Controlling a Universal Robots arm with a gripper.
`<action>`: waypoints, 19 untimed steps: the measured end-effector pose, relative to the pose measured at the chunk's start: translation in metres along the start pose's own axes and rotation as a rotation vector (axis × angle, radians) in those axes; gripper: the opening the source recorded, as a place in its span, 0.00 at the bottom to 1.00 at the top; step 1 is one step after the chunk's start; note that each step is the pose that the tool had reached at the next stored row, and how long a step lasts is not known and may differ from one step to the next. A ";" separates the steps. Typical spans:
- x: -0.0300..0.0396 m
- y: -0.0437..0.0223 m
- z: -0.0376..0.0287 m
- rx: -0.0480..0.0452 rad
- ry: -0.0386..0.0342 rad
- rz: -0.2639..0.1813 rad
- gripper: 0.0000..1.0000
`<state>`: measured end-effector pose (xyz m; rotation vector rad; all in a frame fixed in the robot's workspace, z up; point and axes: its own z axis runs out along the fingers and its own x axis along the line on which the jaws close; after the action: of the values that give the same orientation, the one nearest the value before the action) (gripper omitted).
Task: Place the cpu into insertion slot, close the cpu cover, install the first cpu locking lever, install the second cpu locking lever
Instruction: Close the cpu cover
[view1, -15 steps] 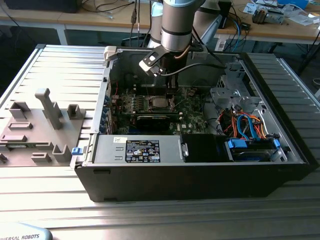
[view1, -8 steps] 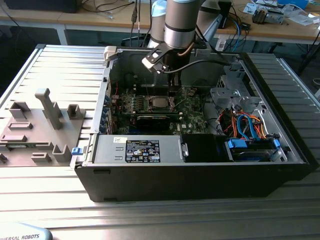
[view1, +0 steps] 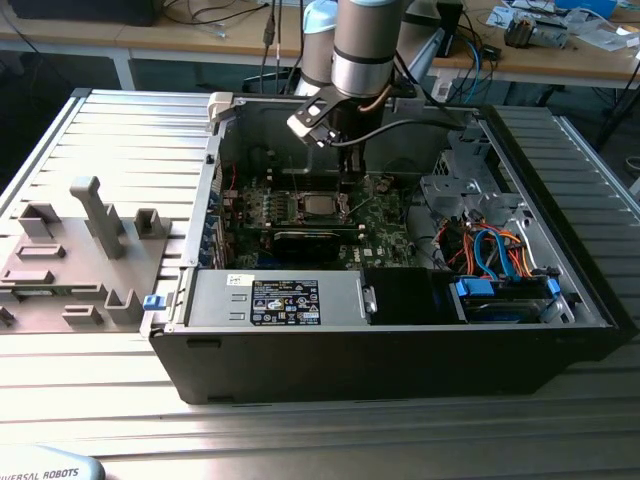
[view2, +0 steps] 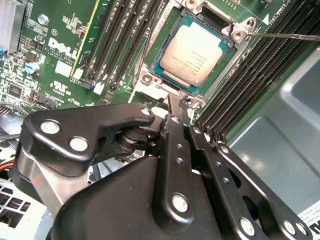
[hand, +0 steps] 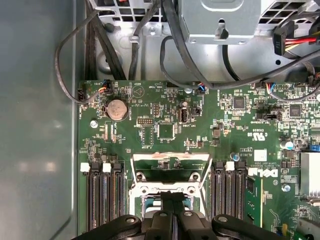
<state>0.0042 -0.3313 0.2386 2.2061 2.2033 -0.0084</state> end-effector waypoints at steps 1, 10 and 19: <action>0.0000 0.0006 0.0000 0.0002 0.0000 0.000 0.11; 0.0000 0.0087 -0.0028 0.0044 0.0001 0.000 0.11; -0.0001 0.0190 -0.0056 0.0104 0.0001 0.000 0.11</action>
<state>0.0231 -0.3313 0.2445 2.2112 2.2087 -0.0199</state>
